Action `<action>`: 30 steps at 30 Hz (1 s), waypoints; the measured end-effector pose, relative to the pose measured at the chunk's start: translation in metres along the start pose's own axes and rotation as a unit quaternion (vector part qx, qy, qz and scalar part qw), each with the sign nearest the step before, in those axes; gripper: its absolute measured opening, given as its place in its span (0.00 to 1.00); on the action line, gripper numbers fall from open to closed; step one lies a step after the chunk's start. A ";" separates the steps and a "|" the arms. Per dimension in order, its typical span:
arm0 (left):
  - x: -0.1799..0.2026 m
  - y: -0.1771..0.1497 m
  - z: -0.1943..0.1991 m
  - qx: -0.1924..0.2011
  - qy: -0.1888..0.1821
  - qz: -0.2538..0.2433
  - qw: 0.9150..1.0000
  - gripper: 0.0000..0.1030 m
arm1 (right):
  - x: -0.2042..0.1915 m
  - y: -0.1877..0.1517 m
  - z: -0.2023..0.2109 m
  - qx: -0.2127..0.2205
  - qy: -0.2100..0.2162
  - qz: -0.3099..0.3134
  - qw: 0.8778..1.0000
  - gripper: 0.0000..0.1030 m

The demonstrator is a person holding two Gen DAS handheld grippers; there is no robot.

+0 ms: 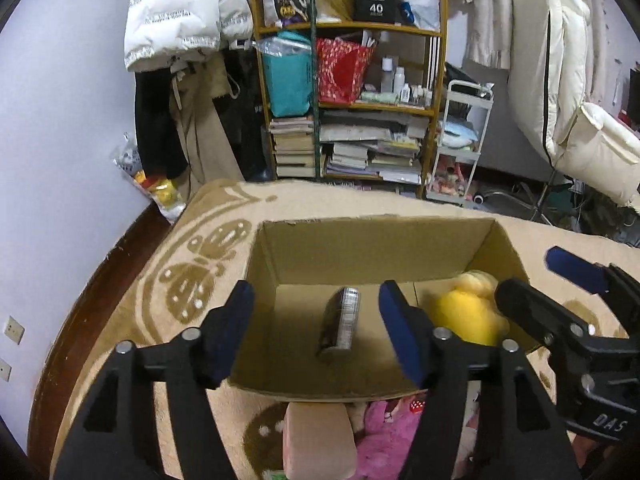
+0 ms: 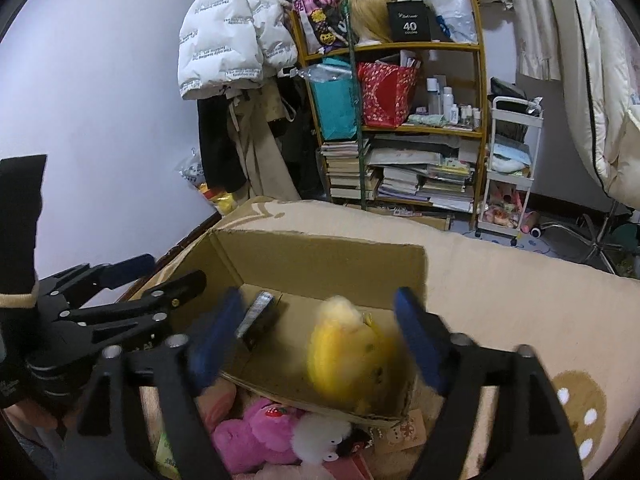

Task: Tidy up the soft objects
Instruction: 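Open the left gripper to drop the pack in the box while the right gripper releases the plush, then move the left tool toward the green tissue pack while the right tool approaches the white-haired doll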

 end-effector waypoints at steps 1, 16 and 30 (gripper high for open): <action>-0.001 0.000 0.001 -0.001 0.002 -0.001 1.000 0.70 | 0.000 0.000 0.004 0.006 -0.004 -0.001 1.000 0.98; -0.030 -0.007 0.061 0.013 0.048 0.013 0.999 0.97 | 0.007 -0.007 0.064 0.025 -0.026 -0.020 0.999 1.00; -0.046 -0.044 0.116 0.006 0.064 0.011 0.998 0.98 | -0.017 -0.013 0.117 0.038 -0.036 -0.010 0.999 1.00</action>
Point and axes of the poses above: each gripper's, at about its wrist camera, not at the fingertips, and z roughly against the way its jaws point, x to its right, y to its top, the point moved 2 cm from there along -z, roughly the way its jaws point, and after that the axes turned 11 degrees about z, right-handed, at the moved point
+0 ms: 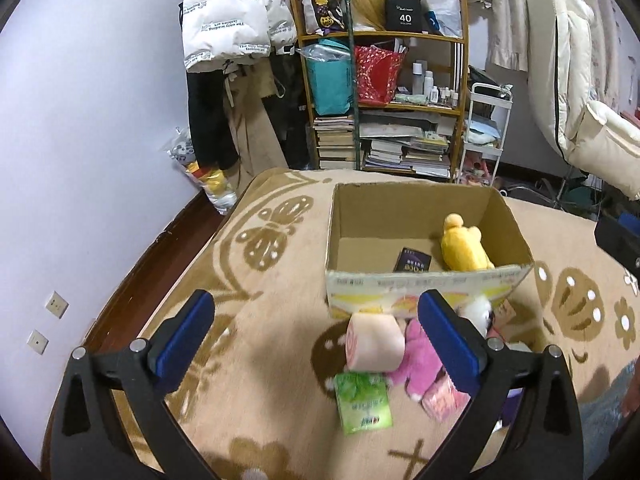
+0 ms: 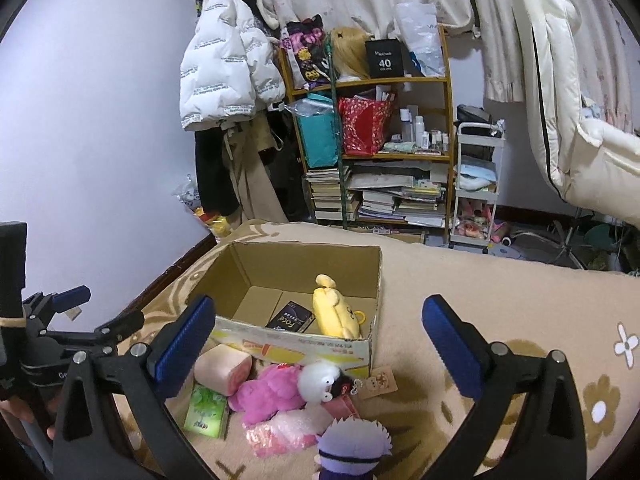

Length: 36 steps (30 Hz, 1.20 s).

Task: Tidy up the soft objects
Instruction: 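Move the left tool toward the green tissue pack while the right tool approaches the white-haired doll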

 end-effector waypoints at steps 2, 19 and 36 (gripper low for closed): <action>-0.004 -0.007 0.005 -0.006 -0.003 0.002 1.000 0.98 | -0.004 -0.001 0.006 0.000 0.000 0.002 1.000 1.00; -0.017 -0.060 0.015 -0.049 0.008 -0.008 0.999 0.98 | -0.022 -0.038 0.019 -0.041 0.015 -0.019 0.999 1.00; -0.014 -0.086 -0.039 -0.120 0.034 -0.016 0.992 0.98 | -0.013 -0.091 -0.027 -0.135 0.017 -0.056 0.989 1.00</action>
Point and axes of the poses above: each gripper's, at about its wrist camera, not at the fingertips, and z roughly against the way its jaws point, x to its right, y to its top, the point moved 2 cm from there along -z, roughly the way its jaws point, and after that the axes turned 11 degrees about z, right-handed, at the moved point
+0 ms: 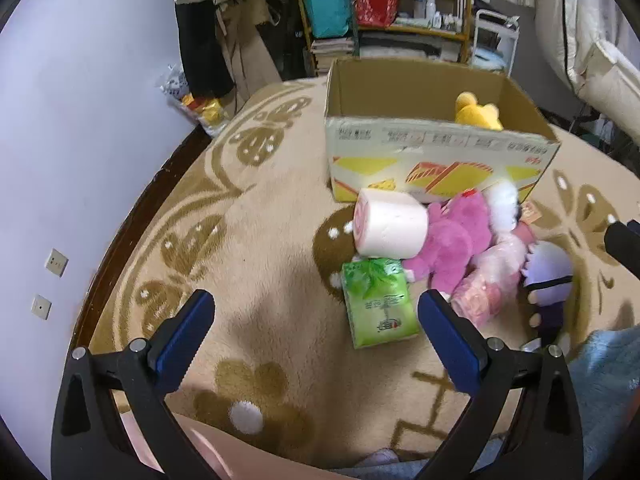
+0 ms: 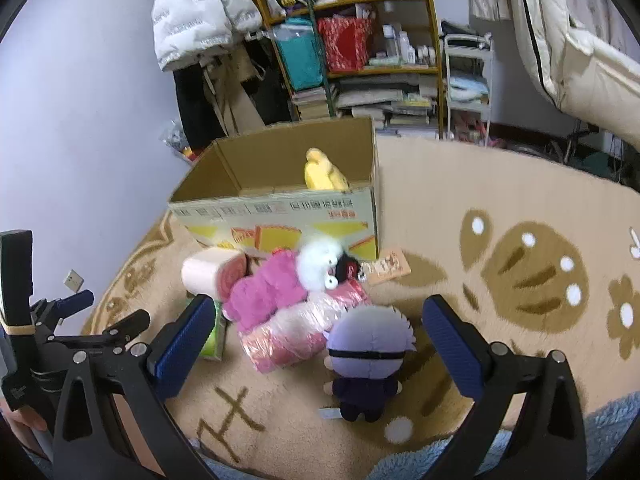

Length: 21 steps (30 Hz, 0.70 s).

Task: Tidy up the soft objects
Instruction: 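Move the left tool toward the green tissue pack while the right tool approaches the white-haired doll, then close the left gripper on the green tissue pack while the right gripper closes on the white-haired doll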

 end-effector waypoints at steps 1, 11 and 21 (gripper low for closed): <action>0.000 0.000 -0.004 -0.005 0.000 0.000 1.000 0.98 | 0.000 -0.002 -0.004 -0.007 0.000 -0.003 1.000 1.00; 0.002 -0.005 -0.035 -0.050 -0.008 0.006 0.999 0.98 | 0.009 -0.017 -0.040 -0.064 0.011 -0.030 0.997 1.00; 0.007 -0.004 -0.060 -0.079 -0.003 0.012 0.997 0.98 | 0.026 -0.028 -0.067 -0.109 0.009 -0.077 0.991 0.89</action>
Point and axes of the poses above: each gripper's, at about its wrist camera, not at the fingertips, and z roughly against the way its jaws point, x to its right, y to its top, the point moved 2 cm from there along -z, roughly the way its jaws point, and after that the axes turned 11 degrees about z, right-handed, at the moved point
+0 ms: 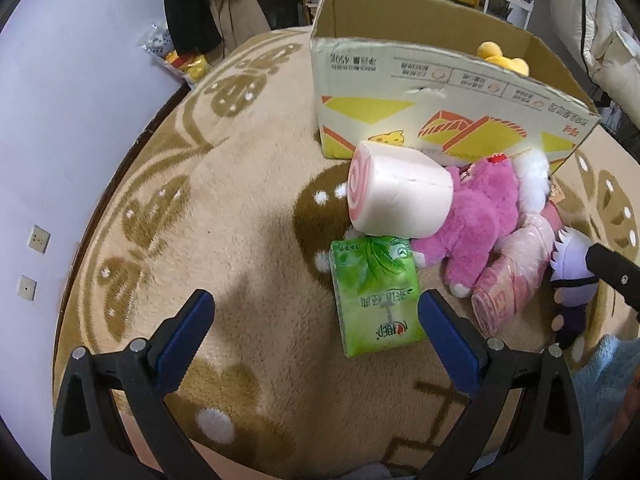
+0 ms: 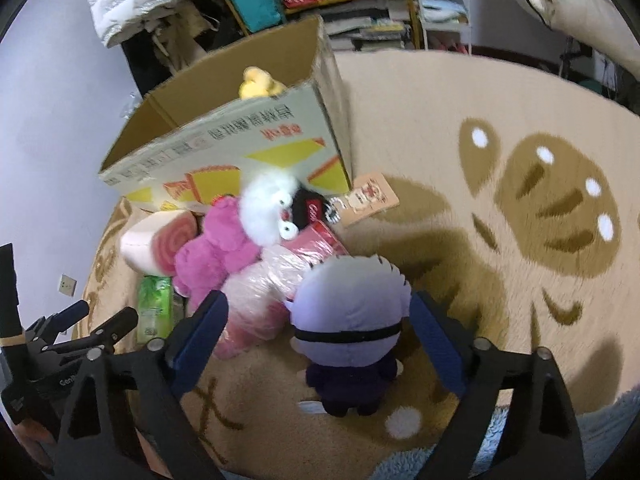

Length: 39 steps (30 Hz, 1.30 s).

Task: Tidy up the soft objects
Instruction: 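Close the left gripper on the green tissue pack while the right gripper closes on the white-haired doll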

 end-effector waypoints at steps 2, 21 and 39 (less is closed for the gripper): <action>0.000 0.001 -0.005 -0.007 0.003 0.003 1.000 0.98 | 0.003 -0.001 -0.005 -0.010 0.002 -0.006 1.000 0.85; 0.013 0.002 -0.034 -0.049 -0.001 0.015 0.999 0.98 | 0.019 -0.005 -0.029 -0.035 -0.015 -0.025 0.999 0.75; 0.018 -0.001 -0.045 -0.070 -0.013 0.020 0.997 0.88 | 0.029 -0.010 -0.037 -0.041 -0.013 -0.035 0.998 0.67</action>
Point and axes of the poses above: each gripper's, at about its wrist camera, not at the fingertips, and z roughly against the way its jaws point, x to its right, y to its top, the point moved 2 cm from there along -z, roughly the way its jaws point, and after that the axes turned 11 degrees about z, right-handed, at the moved point
